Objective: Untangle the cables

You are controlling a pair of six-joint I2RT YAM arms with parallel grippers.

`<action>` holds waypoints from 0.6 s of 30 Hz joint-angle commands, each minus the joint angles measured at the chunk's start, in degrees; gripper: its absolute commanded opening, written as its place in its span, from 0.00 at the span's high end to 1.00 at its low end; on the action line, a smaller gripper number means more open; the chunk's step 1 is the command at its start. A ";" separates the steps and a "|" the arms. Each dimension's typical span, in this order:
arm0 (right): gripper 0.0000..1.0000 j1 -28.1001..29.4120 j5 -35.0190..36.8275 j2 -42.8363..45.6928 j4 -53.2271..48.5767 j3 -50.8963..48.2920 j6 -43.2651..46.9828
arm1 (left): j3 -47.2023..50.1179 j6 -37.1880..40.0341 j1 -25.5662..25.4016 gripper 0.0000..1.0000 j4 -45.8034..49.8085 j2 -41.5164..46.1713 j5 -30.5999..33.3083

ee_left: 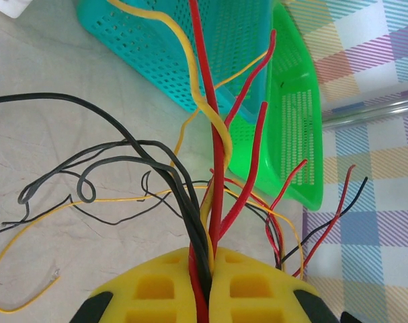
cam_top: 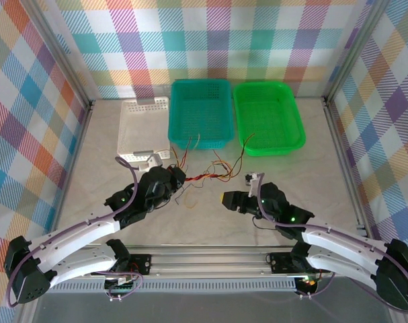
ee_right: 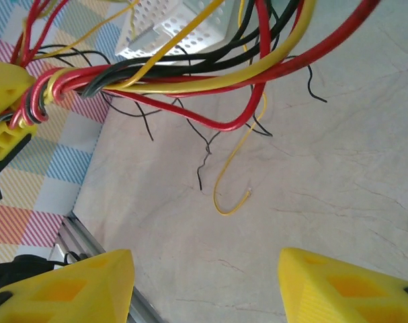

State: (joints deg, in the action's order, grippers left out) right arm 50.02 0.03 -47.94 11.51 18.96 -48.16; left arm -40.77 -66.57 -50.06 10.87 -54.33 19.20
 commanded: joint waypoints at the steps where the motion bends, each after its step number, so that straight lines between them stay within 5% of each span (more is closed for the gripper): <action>1: 0.42 0.27 2.83 2.35 12.72 -2.58 -2.51 | -1.74 -2.15 -1.35 1.00 -0.50 1.86 1.12; 10: 0.44 0.28 4.88 1.94 24.12 -5.86 -2.73 | -1.64 -4.79 -3.78 1.00 -2.26 2.01 0.68; 18: 0.46 0.36 3.62 1.81 23.93 -5.85 2.86 | -4.35 -6.12 -4.33 1.00 -1.15 4.42 1.81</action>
State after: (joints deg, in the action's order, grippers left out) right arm 50.02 3.84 -46.33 32.29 13.58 -48.64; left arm -41.69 -71.50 -53.84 10.61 -52.01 19.31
